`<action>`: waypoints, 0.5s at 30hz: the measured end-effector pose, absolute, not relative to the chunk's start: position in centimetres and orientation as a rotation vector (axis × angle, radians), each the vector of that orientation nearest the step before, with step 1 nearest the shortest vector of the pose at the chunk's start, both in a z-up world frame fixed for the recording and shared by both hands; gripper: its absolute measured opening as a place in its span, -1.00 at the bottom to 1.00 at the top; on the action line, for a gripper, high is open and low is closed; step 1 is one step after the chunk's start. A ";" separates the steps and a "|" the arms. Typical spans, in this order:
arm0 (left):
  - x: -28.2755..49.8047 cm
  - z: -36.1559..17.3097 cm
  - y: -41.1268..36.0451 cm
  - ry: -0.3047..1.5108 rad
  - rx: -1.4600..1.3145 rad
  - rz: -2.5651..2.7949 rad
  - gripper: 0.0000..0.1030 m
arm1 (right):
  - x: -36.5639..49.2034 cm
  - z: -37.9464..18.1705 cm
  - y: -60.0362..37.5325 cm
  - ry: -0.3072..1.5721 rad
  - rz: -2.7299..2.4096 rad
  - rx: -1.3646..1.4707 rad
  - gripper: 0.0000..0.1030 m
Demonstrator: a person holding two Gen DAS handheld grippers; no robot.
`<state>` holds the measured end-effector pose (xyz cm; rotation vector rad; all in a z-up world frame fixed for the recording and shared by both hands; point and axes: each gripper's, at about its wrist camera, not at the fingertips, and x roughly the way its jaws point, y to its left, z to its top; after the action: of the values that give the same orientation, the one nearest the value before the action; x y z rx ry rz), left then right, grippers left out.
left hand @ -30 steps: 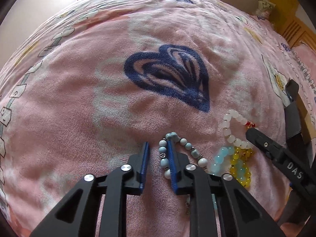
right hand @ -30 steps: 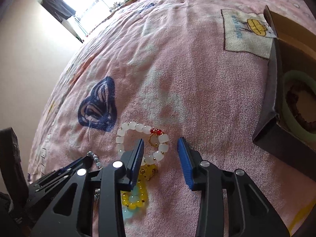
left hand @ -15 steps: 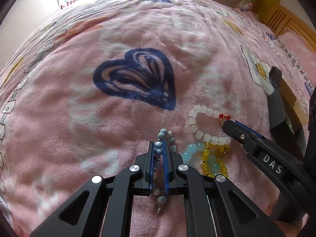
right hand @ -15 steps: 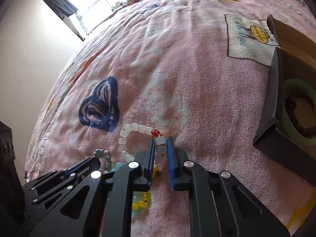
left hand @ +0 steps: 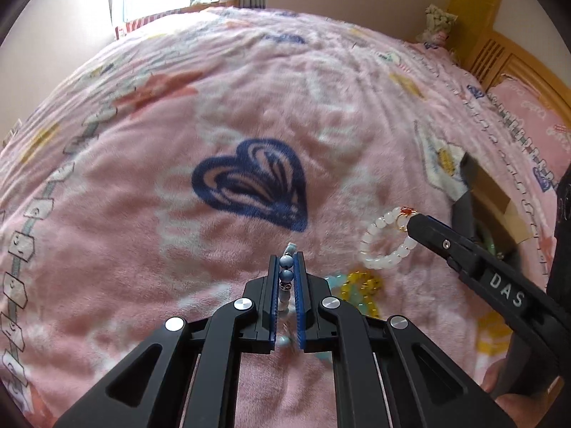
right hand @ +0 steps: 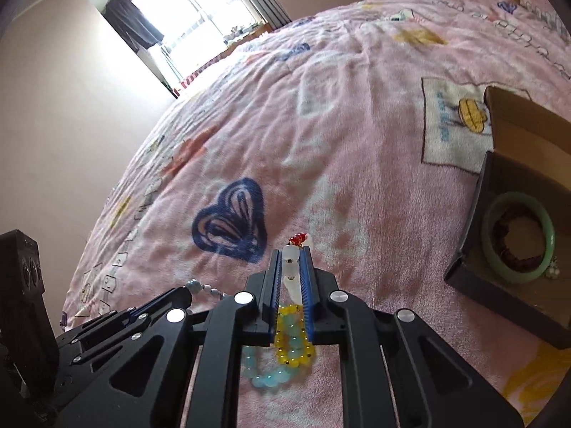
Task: Organize jewelry
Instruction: 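Lift the grey-blue and white bead bracelets off the bedspread with both tools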
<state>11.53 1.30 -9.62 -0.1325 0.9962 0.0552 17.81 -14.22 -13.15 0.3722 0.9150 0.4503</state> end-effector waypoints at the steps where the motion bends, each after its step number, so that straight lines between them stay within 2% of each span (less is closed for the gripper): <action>1: 11.3 -9.2 1.2 0.986 -0.126 0.053 -0.82 | 17.7 -12.8 -14.3 0.906 0.452 0.378 -0.83; 7: 10.3 -6.6 0.8 0.918 -0.121 0.042 -0.82 | 16.8 -10.4 -16.0 0.843 0.442 0.391 -0.84; 12: 9.6 -5.1 0.3 0.872 -0.095 0.052 -0.82 | 17.8 -12.8 -16.4 0.941 0.446 0.389 -0.76; 13: 9.6 -4.9 0.3 0.867 -0.089 0.052 -0.82 | 18.2 -13.8 -16.3 0.978 0.422 0.371 -0.72; 15: 9.5 -4.8 0.1 0.860 -0.080 0.054 -0.82 | 18.6 -15.4 -16.0 1.027 0.393 0.353 -0.33</action>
<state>9.49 0.14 -4.76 -0.0801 0.8595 0.0541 18.56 -16.00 -15.44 0.3526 1.0270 0.3926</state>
